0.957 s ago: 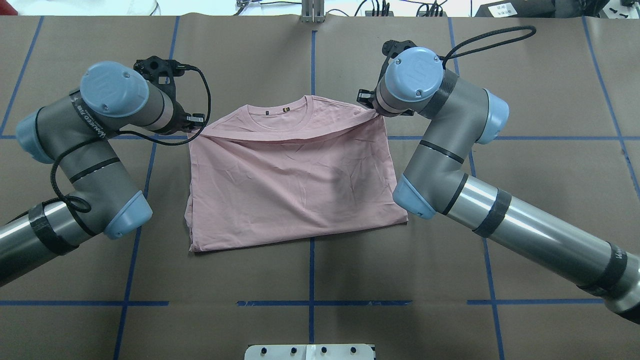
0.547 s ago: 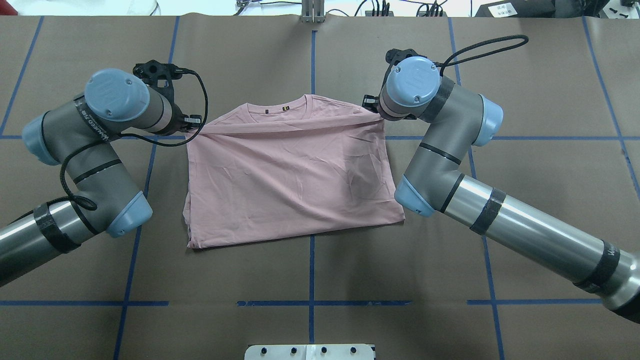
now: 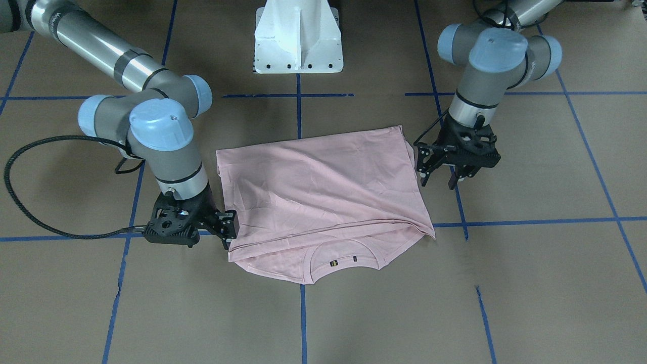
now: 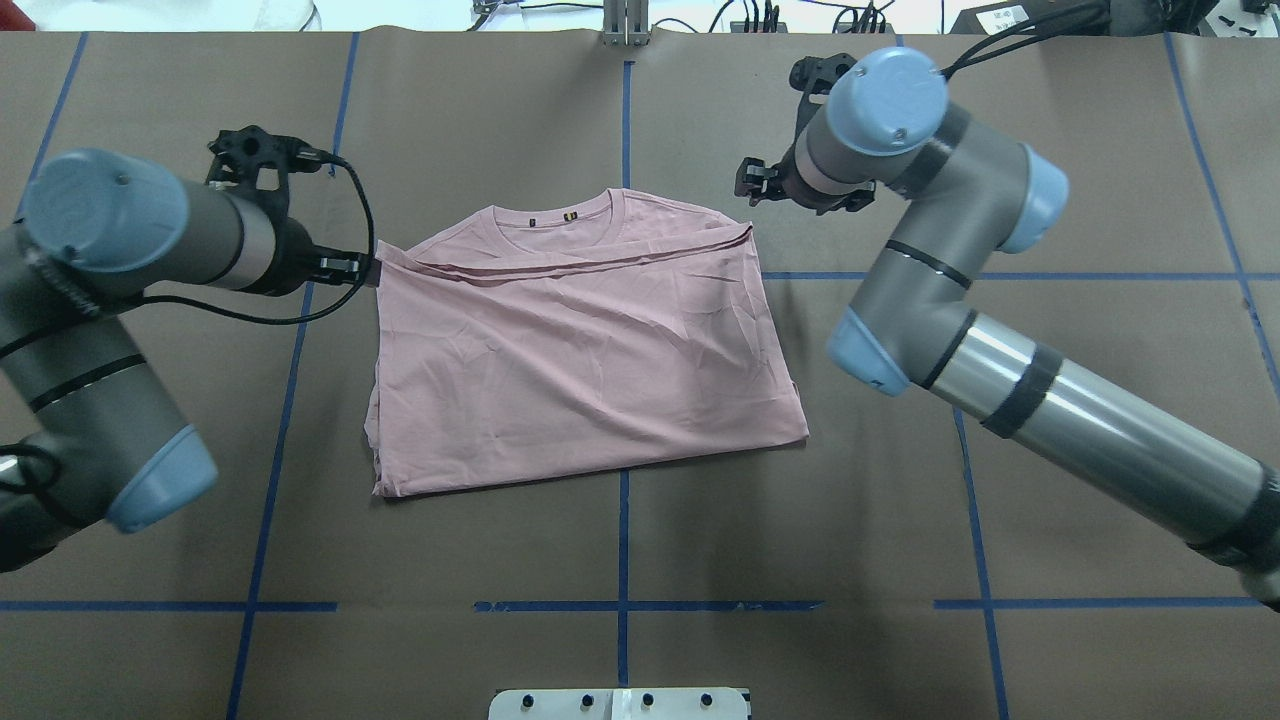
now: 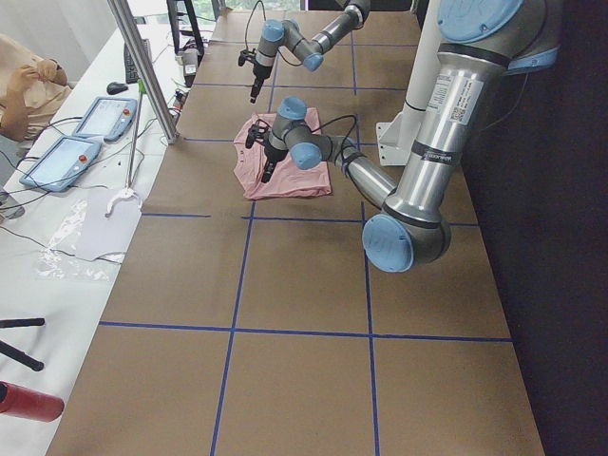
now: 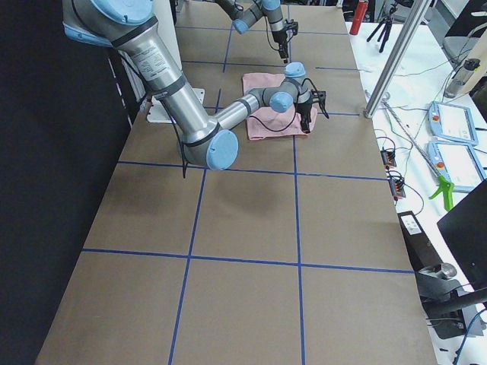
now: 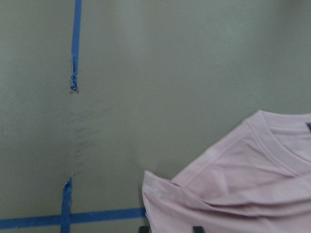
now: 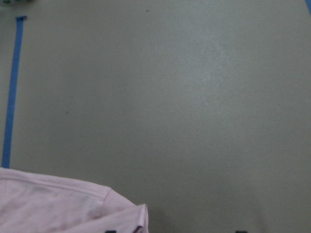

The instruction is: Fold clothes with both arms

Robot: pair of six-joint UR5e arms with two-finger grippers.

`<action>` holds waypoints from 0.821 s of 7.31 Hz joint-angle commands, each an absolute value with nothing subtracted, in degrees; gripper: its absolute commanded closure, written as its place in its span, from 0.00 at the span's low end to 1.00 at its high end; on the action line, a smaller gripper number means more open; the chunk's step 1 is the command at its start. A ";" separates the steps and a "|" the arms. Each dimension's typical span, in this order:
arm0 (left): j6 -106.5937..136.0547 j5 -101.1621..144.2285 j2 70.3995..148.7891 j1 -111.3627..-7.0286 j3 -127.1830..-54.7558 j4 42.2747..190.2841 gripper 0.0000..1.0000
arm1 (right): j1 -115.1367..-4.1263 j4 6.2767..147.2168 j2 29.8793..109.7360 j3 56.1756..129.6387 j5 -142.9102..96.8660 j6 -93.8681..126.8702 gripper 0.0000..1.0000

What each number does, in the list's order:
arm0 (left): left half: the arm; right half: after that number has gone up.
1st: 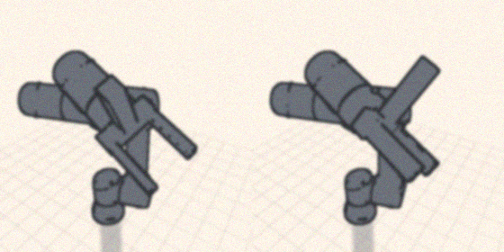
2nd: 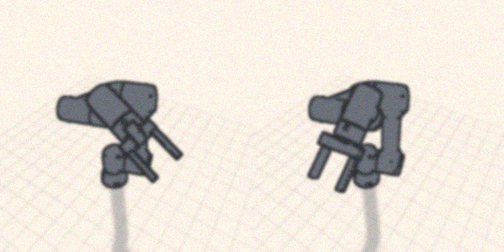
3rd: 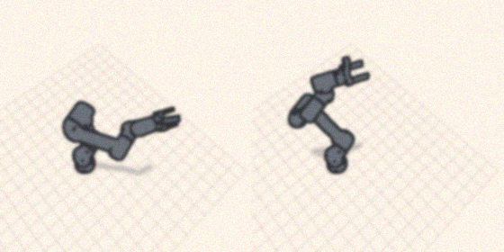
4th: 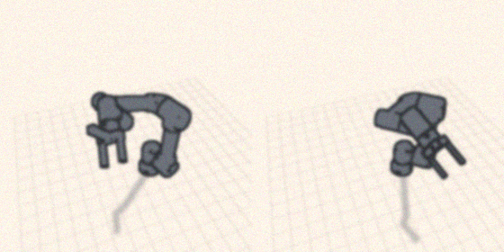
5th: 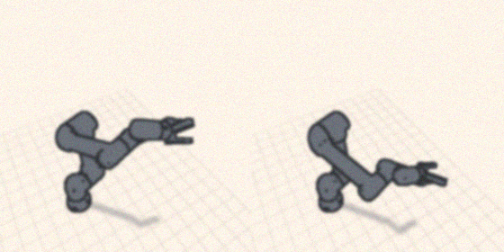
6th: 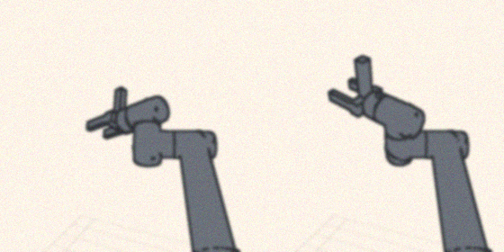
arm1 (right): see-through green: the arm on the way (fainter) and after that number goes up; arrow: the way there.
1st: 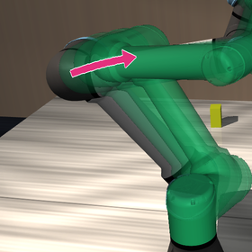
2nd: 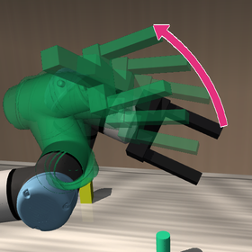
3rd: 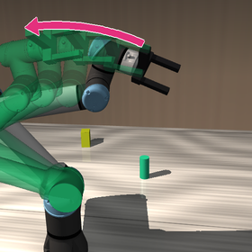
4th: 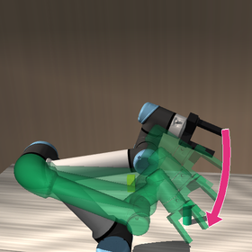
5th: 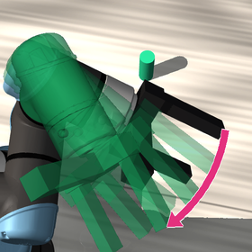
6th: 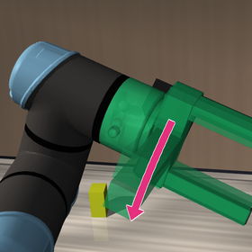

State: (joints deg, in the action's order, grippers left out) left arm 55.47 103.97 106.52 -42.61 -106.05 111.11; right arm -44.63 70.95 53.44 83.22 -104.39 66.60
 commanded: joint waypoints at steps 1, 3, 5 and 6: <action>66.36 103.72 101.26 -36.61 -111.53 112.14 0.00 | -45.62 71.54 61.06 94.19 -106.96 64.69 0.00; 79.40 97.75 100.63 -29.30 -110.84 113.90 0.36 | -45.26 71.54 61.17 94.13 -106.61 64.86 0.00; 81.47 97.56 100.55 -27.34 -110.22 113.73 0.39 | -45.18 71.54 61.08 93.87 -106.70 64.78 0.00; 81.47 97.56 100.55 -26.90 -109.69 113.73 0.39 | -45.18 71.54 61.08 93.78 -106.61 64.69 0.00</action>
State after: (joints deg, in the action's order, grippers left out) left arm 80.87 97.70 100.60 -27.74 -110.28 113.74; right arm -45.21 71.54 61.07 93.89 -106.65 64.78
